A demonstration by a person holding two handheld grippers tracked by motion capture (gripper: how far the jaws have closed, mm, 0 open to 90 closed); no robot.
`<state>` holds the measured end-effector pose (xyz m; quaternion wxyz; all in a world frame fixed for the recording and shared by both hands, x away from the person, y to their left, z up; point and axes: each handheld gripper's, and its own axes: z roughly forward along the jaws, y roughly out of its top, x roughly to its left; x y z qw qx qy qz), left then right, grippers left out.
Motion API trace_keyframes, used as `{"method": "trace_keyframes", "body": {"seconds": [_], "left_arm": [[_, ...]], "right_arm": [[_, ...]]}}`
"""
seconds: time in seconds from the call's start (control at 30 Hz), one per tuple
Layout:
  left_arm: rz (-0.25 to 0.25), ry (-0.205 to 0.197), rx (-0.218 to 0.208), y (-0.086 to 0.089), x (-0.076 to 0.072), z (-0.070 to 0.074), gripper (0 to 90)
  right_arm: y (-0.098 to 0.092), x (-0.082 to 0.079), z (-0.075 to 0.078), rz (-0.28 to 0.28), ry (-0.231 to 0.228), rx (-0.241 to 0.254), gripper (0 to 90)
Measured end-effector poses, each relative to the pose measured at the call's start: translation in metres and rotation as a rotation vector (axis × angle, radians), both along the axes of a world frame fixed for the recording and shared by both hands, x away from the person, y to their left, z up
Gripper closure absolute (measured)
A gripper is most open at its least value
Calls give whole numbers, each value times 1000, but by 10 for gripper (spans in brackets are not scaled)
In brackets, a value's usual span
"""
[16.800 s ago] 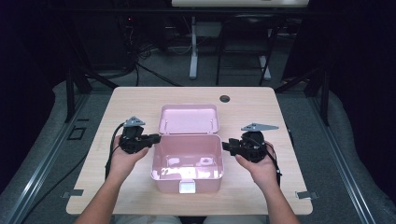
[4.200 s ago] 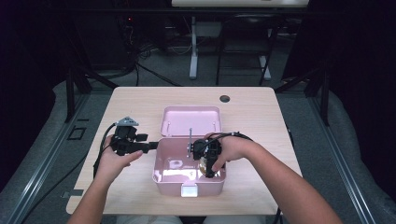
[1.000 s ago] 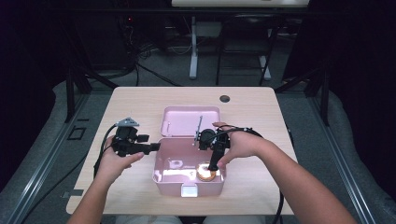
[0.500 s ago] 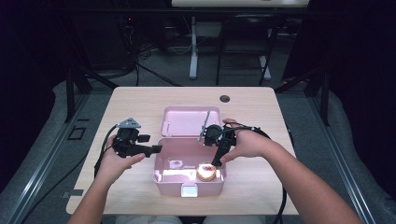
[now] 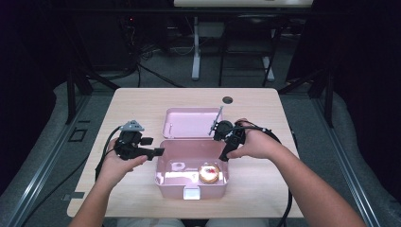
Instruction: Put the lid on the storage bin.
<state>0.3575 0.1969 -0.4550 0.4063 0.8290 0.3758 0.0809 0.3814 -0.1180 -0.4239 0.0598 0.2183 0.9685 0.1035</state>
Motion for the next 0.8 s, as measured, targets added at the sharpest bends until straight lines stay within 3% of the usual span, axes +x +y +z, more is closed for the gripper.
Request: {"method": "trace_keyframes", "body": {"seconds": [0.27,0.5,0.67,0.8], "left_arm": [[0,-18,-17,2,-3,5,393],[-10,-15,-27,0,-5,6,409],[-22,-13,-23,0,-5,7,419],[-29,-14,-19,-2,-6,7,429]], "right_arm": [[-3,-1,0,-35,-2,61,236],[-7,0,-2,-59,-7,70,182],[-9,0,-1,-58,-19,71,185],[-10,1,-1,-62,-43,64,269]]}}
